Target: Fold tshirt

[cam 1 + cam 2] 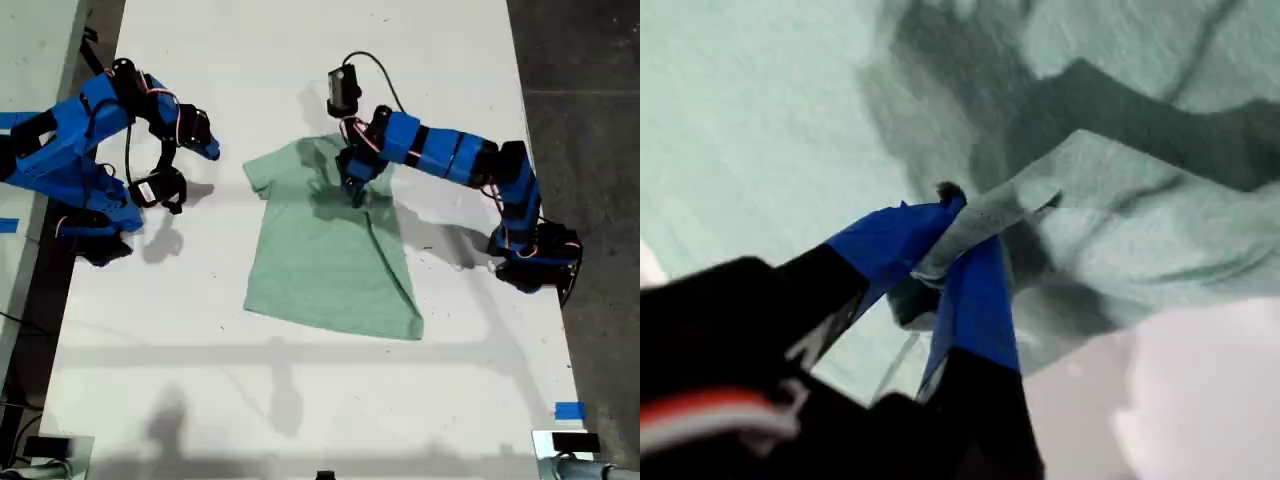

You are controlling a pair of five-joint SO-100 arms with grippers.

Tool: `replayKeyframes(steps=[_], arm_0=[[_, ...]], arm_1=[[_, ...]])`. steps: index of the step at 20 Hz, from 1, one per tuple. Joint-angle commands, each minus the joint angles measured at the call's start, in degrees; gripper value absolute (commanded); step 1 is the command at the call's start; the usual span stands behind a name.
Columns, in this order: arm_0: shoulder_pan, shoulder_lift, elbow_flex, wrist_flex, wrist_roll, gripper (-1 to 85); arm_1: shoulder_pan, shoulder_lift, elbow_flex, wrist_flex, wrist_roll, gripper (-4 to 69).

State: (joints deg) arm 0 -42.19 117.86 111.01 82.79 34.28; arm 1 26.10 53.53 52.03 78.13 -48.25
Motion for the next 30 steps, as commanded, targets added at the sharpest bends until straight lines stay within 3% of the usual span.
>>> replayKeyframes(steps=[1, 4, 7, 12, 16, 20, 30], arm_0=[[0.44, 1.93, -0.79, -0.70, -1.05, 1.5], [-0.18, 3.08, -0.79, 0.09, -2.02, 2.4], [-0.44, 3.25, -2.20, 1.23, -2.02, 10.5], [-1.05, 2.37, -6.77, 3.96, -1.05, 20.5], [-1.14, -4.31, -12.74, 5.89, 0.70, 34.1], [-2.81, -11.34, -16.44, 4.04, 1.14, 35.5], [-6.94, -36.21, -15.21, -10.63, 1.85, 35.8]], arm_1=[[-0.26, -1.85, -5.54, -1.05, 3.16, 35.7], [-0.70, 5.27, -5.89, 8.17, 2.02, 51.5], [-0.18, 17.49, -1.93, 16.08, 0.35, 47.4], [-1.41, 43.24, 19.51, 16.44, 0.09, 44.3], [-3.43, 55.02, 33.31, 15.91, 3.08, 44.4], [-5.27, 62.23, 40.78, 15.29, 5.80, 44.4], [-8.61, 77.61, 51.33, 15.21, 10.11, 43.6]])
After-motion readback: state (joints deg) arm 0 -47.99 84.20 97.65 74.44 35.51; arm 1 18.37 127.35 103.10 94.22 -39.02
